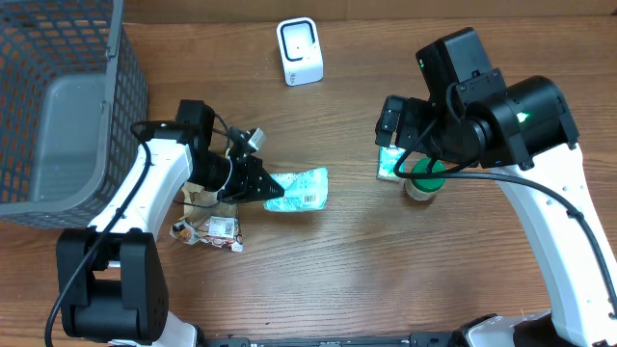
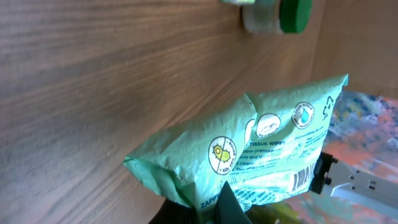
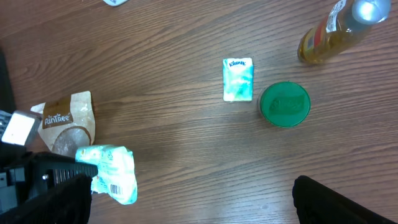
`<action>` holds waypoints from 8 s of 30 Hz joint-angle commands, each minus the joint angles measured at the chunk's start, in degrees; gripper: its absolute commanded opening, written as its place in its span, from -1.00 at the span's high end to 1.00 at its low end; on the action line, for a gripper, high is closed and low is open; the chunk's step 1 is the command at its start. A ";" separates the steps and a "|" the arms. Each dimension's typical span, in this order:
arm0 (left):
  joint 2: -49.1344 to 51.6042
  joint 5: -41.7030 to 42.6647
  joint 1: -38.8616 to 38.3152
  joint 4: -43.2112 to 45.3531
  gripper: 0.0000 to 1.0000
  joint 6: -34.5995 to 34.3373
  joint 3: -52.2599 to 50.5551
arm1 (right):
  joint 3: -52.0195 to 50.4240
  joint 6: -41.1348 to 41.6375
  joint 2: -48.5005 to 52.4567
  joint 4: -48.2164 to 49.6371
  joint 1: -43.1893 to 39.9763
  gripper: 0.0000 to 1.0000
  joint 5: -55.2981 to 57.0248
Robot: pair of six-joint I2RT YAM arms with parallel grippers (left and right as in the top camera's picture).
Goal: Scan the item barcode
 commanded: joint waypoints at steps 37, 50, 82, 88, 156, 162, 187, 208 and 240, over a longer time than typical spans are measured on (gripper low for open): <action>-1.14 -16.11 -6.88 -2.25 0.92 -4.52 0.83 | 0.15 0.00 -0.46 0.28 -0.35 -1.00 0.61; -1.14 -16.11 -6.88 -1.90 0.91 -4.55 0.83 | 0.13 -0.02 -0.46 0.31 -0.35 -1.00 0.61; -1.14 -16.11 -6.88 -0.90 0.92 -5.40 0.81 | 0.15 0.00 -0.46 0.31 -0.35 -1.00 0.61; -1.14 -16.11 -6.88 -0.87 0.92 -5.40 0.83 | 0.15 0.00 -0.46 0.31 -0.35 -1.00 0.61; -1.14 -19.10 -6.91 2.40 0.92 -12.09 0.83 | 0.13 0.20 -0.46 -1.86 -36.98 -1.00 2.99; -1.14 -19.10 -6.91 3.21 0.91 -13.03 0.83 | 0.13 0.20 -0.46 -1.86 -36.98 -1.00 2.99; -1.22 -19.21 -6.82 -1.77 0.91 -7.80 12.94 | 0.13 0.20 -0.46 -1.86 -36.98 -1.00 3.02; 0.39 -68.78 -13.14 9.92 0.92 -6.71 60.98 | 0.13 0.20 -0.46 -1.86 -36.98 -1.00 2.99; 39.91 -98.31 -21.42 57.92 0.91 37.92 60.98 | 0.13 0.20 -0.46 -1.86 -36.98 -1.00 2.99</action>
